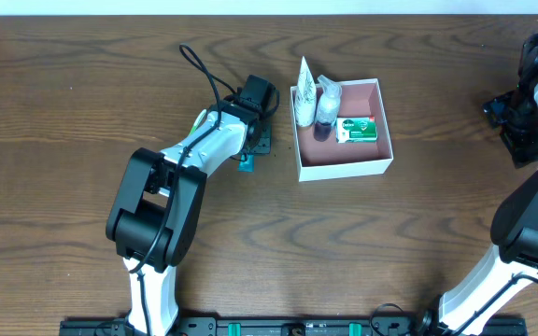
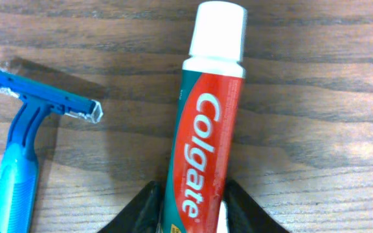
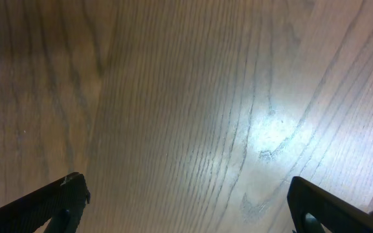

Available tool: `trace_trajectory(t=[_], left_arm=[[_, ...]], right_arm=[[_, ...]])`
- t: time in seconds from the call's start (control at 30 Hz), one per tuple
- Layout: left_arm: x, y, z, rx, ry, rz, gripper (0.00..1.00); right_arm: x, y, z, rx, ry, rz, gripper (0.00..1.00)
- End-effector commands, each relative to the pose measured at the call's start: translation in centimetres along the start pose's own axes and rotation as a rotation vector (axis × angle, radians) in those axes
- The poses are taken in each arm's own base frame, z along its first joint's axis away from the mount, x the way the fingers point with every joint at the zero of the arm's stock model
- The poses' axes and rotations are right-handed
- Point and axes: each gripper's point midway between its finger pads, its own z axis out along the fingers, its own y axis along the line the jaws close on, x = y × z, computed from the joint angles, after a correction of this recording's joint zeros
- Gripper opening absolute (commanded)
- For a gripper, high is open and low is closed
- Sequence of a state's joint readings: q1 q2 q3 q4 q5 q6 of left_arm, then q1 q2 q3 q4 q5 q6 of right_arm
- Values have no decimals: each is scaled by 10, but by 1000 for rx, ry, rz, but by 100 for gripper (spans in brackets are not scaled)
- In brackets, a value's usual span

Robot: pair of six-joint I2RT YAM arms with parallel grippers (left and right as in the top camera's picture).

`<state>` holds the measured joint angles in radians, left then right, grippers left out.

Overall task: Pack container
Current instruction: 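Close the left gripper on the Colgate tube and lift it, then carry the Colgate tube over the box and release it inside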

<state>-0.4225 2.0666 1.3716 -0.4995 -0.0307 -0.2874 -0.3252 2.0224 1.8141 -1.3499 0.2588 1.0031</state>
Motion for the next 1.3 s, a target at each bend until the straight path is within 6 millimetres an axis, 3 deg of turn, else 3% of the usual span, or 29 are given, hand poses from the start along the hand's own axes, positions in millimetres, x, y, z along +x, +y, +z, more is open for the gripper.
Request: trace_trajectory(t=[0.0,0.13,0.37,0.63,0.8,1.03,1.13,1.27], left_arm=[[-1,2,5,-14,5,5,30],[0,2,5,-15,6,6,25],[-4,1,-2,-10,-8,5,25],[-23,-2,-44,22,-98,27,24],[-42,-4,-96,60,-209,19,23],[-63,-10,-207,158,-456,8,23],[-65,-25,-254,228,-569,29,23],[-57,-68,-314,362,-714,100,23]], right_arm=[[-3,-2,2,13,-8,15,99],[-3,-2,2,13,-8,15,99],[-3,-2,2,13,-9,15,99],[-3,-2,2,12,-8,15,99],[-3,-2,2,12,-8,15,99],[-3,-2,2,13,-9,15,99],[-3,-2,2,13,-9,15,99],[-3,-2,2,12,-9,15,99]])
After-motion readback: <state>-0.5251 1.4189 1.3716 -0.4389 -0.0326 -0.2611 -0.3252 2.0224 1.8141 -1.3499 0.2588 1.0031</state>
